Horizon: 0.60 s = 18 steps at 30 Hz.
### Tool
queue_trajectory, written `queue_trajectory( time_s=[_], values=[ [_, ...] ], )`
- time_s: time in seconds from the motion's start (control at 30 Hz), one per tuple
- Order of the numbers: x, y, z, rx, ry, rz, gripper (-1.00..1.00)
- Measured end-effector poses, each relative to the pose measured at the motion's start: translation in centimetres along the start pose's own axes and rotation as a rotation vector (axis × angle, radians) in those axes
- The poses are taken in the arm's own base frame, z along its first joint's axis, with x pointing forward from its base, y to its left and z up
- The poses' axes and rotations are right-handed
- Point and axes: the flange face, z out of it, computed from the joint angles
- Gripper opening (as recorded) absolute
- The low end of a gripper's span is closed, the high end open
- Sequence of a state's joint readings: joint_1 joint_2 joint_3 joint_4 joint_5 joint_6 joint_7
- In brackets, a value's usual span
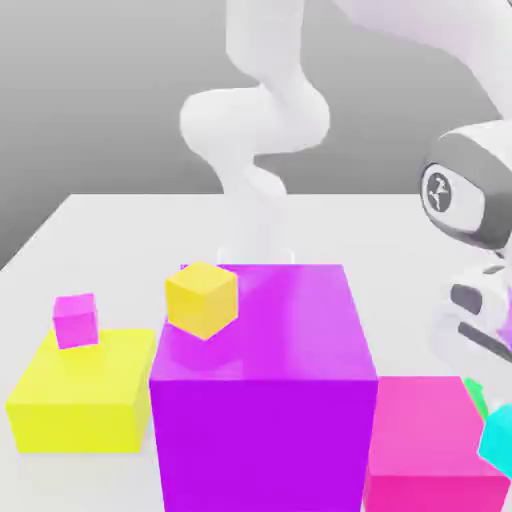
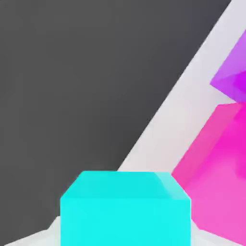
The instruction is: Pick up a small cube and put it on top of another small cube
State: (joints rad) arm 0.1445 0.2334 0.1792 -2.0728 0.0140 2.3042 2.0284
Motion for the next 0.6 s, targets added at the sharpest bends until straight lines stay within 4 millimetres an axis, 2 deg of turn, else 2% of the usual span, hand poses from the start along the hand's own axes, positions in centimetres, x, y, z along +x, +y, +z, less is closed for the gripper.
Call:
queue_trajectory(
  time_s=[0.13, 0.23, 0.4, 0.53, 0.6],
  values=[
    [7.3, 0.1, -4.8, 0.005, -0.007, -0.054, -1.00],
    [12.4, 1.2, -7.9, 0.010, -0.007, -0.095, -1.00],
    [18.5, 4.7, -12.3, 0.018, 0.011, -0.200, -1.00],
    [23.4, 8.2, -15.1, 0.018, 0.036, -0.264, -1.00],
    [24.6, 9.0, -14.0, 0.017, 0.043, -0.278, -1.00]
  ],
)
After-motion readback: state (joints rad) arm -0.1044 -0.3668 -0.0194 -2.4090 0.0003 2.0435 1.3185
